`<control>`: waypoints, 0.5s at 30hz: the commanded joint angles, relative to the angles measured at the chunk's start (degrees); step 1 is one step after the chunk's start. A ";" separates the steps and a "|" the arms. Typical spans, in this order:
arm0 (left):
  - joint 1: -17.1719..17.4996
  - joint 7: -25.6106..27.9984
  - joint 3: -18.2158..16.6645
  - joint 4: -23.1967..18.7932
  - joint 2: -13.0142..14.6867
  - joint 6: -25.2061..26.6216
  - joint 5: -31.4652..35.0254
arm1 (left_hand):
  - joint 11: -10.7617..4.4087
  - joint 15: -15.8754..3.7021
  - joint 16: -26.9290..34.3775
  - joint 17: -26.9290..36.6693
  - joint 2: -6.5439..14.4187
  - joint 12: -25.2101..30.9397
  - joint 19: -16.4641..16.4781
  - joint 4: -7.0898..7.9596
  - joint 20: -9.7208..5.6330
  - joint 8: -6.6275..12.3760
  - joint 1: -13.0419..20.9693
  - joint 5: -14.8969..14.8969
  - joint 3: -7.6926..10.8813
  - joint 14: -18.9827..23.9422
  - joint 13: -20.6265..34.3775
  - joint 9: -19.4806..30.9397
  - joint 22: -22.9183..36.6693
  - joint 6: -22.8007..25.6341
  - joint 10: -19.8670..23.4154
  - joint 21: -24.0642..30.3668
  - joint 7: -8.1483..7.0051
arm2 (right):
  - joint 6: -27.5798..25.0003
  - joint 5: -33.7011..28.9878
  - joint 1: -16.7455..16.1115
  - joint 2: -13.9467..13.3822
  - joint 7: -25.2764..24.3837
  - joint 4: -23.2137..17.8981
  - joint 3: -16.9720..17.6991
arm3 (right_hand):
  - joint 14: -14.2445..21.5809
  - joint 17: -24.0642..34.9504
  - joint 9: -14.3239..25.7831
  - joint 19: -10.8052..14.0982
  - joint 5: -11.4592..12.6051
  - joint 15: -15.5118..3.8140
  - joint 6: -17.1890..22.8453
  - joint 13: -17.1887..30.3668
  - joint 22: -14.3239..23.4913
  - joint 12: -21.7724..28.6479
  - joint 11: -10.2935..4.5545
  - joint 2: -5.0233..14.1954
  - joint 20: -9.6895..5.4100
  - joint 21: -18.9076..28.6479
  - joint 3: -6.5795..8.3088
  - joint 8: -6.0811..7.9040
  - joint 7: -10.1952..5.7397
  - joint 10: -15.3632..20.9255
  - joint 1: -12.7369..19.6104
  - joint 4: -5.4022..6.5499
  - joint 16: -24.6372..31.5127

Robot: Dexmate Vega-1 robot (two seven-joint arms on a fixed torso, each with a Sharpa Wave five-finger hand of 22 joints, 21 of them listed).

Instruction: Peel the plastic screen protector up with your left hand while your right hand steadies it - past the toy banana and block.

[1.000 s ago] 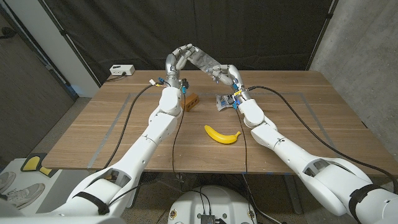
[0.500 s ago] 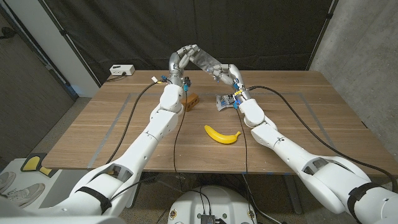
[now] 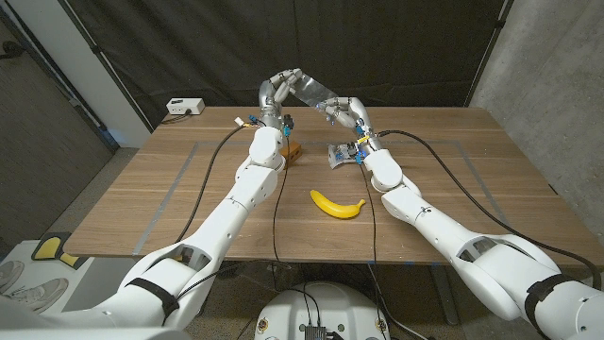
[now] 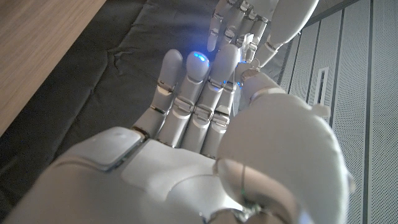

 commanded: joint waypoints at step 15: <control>-8.25 38.38 14.44 7.76 9.44 2.27 49.12 | -0.07 -6.81 -1.55 2.30 -0.88 0.51 -1.76 0.59 -0.16 -3.39 0.86 0.78 -0.17 -5.84 3.21 0.32 0.28 9.85 -6.32 -0.81 -2.24 | -3.46 4.61 -1.81 -0.45 3.52 -3.57 2.21 | 2.74 0.83 3.75 1.54 0.73 -2.16 3.15 0.45 0.10 0.00 -0.39 -0.18 -7.43 0.17 1.29 0.36 2.17 1.49 0.25 -0.39 0.78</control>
